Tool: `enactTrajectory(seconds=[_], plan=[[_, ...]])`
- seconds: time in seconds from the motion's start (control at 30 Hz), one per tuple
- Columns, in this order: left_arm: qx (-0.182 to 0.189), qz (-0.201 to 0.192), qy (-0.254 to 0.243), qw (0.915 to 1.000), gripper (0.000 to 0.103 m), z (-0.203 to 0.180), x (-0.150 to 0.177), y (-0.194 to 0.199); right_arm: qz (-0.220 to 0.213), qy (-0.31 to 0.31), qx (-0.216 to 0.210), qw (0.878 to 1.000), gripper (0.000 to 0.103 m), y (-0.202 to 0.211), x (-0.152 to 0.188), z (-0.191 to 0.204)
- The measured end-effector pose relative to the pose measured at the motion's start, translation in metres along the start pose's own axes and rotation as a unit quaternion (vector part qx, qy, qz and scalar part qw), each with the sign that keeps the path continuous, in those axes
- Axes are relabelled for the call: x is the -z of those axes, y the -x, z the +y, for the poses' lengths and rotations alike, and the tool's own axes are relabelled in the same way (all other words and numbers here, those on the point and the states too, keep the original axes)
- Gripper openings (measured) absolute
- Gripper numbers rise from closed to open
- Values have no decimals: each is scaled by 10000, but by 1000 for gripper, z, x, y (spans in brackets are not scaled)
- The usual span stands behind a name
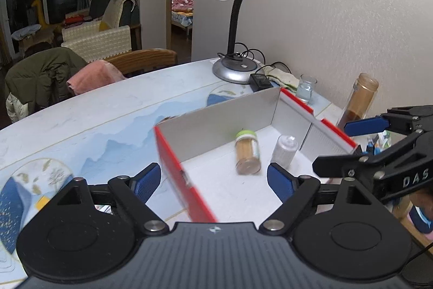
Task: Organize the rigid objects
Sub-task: 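Open both grippers to release jar and cup, then lift both tools out, then move both tools back to the item cluster on the table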
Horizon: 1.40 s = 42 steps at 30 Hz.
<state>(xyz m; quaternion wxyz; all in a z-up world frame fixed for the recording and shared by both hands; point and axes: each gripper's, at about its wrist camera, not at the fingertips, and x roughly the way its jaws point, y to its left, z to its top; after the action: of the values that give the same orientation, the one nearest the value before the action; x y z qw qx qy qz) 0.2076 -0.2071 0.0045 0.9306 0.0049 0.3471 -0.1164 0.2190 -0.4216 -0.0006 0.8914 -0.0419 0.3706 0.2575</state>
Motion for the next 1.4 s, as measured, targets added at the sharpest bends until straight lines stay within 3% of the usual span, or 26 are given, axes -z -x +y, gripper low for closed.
enactTrajectory(seconds=[0.17, 0.3, 0.57, 0.83, 1.13, 1.4], plan=[[139, 14, 139, 9998, 88, 23, 15, 21, -112, -120, 5, 9999, 98, 6, 4, 26], [256, -98, 254, 9993, 103, 41, 25, 37, -166, -186, 9, 9997, 99, 8, 7, 49], [244, -469, 362, 9979, 103, 86, 54, 70, -205, -269, -56, 9994, 99, 5, 17, 95], [-86, -375, 295, 9988, 103, 132, 87, 87, -72, -225, -188, 9995, 99, -8, 27, 138], [-177, -327, 374, 9986, 103, 169, 125, 91, 173, -94, -201, 9996, 99, -30, 31, 178], [-99, 24, 651, 9978, 103, 202, 152, 71, 431, 92, -166, 9989, 99, -59, 32, 206]])
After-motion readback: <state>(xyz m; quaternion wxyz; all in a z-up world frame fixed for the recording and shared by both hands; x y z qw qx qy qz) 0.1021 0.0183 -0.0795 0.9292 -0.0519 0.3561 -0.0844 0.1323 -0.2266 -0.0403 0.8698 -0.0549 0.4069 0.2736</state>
